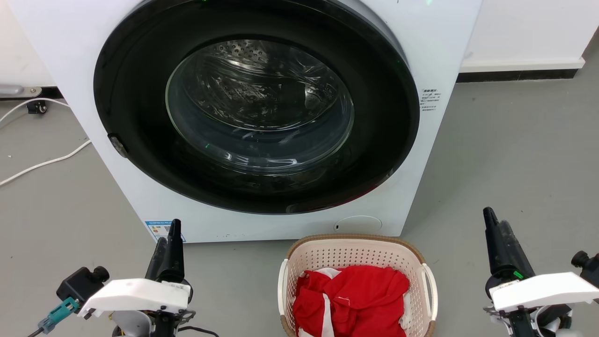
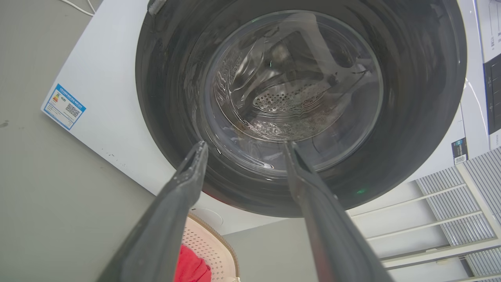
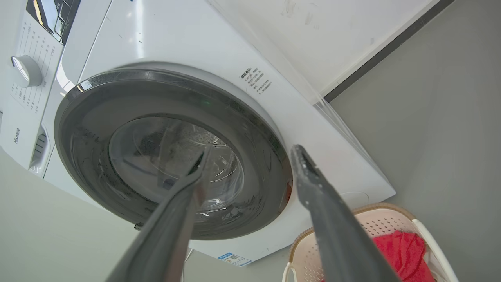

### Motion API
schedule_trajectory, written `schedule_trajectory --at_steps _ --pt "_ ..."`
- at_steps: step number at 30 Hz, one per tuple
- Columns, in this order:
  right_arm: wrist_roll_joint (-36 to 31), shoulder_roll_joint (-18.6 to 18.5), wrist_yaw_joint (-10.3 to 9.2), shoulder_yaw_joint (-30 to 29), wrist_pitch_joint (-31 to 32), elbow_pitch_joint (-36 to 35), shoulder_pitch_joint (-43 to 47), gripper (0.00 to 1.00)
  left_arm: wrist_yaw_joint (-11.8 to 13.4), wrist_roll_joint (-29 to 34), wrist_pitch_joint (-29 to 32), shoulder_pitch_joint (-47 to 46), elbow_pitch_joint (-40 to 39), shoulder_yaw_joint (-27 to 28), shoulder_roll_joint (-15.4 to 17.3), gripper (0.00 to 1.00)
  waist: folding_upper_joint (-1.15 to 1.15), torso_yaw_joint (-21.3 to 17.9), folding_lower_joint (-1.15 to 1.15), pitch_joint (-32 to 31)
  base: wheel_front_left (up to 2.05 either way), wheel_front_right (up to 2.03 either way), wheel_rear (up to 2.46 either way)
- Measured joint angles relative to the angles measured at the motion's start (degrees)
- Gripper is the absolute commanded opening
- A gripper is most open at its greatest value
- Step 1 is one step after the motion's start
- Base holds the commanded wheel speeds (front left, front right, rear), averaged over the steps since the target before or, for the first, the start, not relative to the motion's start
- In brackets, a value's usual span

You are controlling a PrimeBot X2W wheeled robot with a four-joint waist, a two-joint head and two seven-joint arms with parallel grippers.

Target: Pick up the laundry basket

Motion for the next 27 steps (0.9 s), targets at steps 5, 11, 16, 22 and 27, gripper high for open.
schedule_trajectory --at_steps 5,11,16,22,27 --pt "-4.9 0.0 0.01 -0.4 -1.0 -0.4 0.4 1.0 0.5 4.3 -1.0 0.2 -0.3 -0.6 0.0 1.0 0.0 0.1 0.0 0.0 0.0 0.0 0.0" --pt "-10.1 0.0 0.01 -0.3 -2.2 -1.2 0.8 1.0 1.1 9.2 -2.0 0.3 -0.6 -1.3 0.0 1.0 0.0 0.2 0.0 0.1 0.0 0.0 0.0" --pt "-13.6 0.0 0.01 -0.2 -3.0 -1.6 1.2 1.0 1.6 13.0 -3.1 0.6 -0.9 -1.8 0.0 1.0 0.0 0.3 0.0 0.1 0.0 0.0 0.0" --pt "-16.6 -0.1 0.01 -0.2 -4.0 -2.2 1.6 1.0 1.8 17.0 -3.9 0.9 -1.1 -2.3 0.1 1.0 0.0 0.3 0.0 0.1 0.0 0.0 0.0" --pt "-21.3 -0.1 0.01 -0.2 -5.0 -2.9 2.0 1.0 2.3 21.1 -4.9 1.1 -1.4 -2.7 0.1 1.0 0.0 0.5 0.0 0.2 0.0 0.0 0.0"
